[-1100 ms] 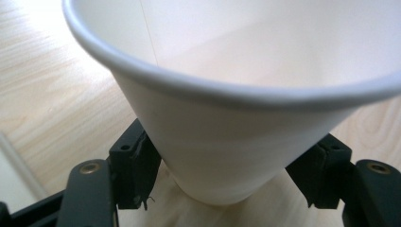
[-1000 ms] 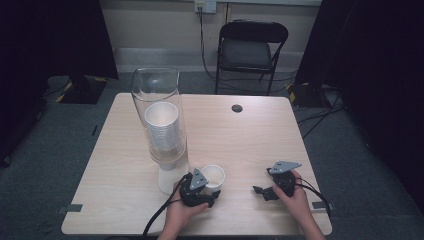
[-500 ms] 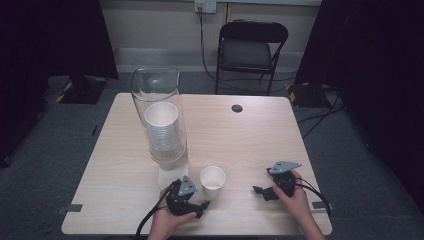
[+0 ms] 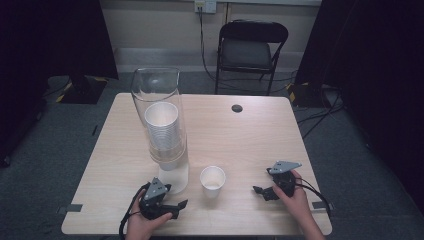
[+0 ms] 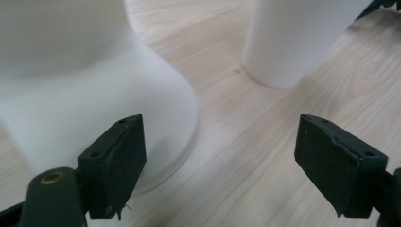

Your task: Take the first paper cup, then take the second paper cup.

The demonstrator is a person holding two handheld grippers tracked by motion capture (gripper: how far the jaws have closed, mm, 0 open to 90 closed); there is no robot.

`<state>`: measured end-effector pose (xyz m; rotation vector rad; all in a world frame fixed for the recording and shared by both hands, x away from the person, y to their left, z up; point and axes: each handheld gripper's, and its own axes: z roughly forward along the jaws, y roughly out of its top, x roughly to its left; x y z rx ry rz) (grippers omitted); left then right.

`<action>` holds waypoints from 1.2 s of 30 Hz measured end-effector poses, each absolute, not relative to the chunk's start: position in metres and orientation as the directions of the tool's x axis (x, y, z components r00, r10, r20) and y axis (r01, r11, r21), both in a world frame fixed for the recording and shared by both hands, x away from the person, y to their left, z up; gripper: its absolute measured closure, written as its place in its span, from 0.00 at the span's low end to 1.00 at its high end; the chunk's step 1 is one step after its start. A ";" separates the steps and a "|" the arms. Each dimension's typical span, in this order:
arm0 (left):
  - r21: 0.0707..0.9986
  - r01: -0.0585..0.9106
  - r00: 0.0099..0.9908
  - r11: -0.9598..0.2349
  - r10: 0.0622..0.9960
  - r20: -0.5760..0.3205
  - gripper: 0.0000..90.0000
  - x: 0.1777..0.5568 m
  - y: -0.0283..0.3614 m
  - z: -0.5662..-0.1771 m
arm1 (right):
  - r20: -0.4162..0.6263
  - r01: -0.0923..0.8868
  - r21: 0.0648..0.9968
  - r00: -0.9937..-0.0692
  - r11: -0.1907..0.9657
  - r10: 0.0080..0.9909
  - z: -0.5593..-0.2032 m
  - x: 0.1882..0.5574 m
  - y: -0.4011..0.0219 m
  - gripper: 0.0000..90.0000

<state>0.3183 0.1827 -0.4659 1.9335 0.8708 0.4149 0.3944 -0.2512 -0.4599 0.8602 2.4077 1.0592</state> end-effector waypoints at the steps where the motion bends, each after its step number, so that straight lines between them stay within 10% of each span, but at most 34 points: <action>1: 0.870 0.400 0.684 -0.290 0.725 -0.073 0.18 0.318 0.187 -0.466 | -0.087 0.382 0.757 -0.745 0.530 0.661 -0.460 0.394 -0.251 0.08; 36: 0.972 0.217 0.604 -0.087 0.795 -0.063 0.17 0.342 0.215 -0.427 | -0.089 0.382 0.756 -0.745 0.531 0.662 -0.460 0.394 -0.251 0.08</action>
